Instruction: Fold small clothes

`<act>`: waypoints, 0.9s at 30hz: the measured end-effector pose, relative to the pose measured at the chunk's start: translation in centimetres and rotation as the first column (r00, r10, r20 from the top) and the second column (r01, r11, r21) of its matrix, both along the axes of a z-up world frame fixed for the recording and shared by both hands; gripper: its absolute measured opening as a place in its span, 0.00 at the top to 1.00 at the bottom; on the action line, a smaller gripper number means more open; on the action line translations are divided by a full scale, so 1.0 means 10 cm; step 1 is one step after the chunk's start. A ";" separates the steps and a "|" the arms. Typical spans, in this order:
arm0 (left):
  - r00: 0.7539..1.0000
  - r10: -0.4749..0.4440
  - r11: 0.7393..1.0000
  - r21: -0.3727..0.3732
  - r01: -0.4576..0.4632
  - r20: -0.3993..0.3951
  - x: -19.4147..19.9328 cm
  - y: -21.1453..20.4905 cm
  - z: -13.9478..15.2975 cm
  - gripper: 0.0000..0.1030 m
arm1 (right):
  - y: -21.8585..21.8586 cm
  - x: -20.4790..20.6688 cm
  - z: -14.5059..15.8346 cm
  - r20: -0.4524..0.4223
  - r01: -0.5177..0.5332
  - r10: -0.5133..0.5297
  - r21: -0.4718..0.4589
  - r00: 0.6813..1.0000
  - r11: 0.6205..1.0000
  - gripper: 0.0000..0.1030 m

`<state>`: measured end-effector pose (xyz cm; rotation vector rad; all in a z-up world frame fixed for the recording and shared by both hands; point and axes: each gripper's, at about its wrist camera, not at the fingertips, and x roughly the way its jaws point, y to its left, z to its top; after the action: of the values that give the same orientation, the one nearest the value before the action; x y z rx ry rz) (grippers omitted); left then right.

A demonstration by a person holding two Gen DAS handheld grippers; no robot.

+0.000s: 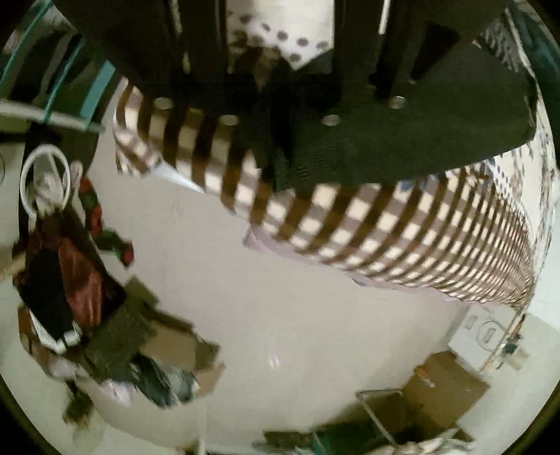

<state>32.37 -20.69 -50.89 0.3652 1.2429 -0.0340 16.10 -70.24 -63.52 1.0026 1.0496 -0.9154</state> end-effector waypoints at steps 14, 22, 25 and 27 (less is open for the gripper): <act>0.998 0.047 0.999 0.000 -0.047 -0.038 0.12 0.27 -0.24 0.00 | 0.53 -0.65 -0.69 0.392 0.359 -0.512 0.401 0.764 0.843 0.46; 0.992 0.124 0.992 -0.018 -0.125 -0.036 0.21 0.61 -0.22 0.00 | 0.49 -0.19 -0.18 0.363 0.347 -0.398 0.201 0.842 0.916 0.93; 0.990 0.135 0.990 -0.031 -0.136 -0.028 0.22 0.73 -0.19 0.00 | 0.29 -0.19 0.31 0.387 0.330 -0.342 0.100 0.856 0.939 0.93; 0.989 0.145 0.989 -0.039 -0.146 -0.024 0.23 0.83 -0.18 0.00 | 0.21 -0.12 0.55 0.400 0.309 -0.310 0.069 0.863 0.949 0.93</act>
<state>34.70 -12.36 -52.68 0.2389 1.2850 0.0620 14.94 -68.19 -57.97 1.3231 0.5445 -0.9090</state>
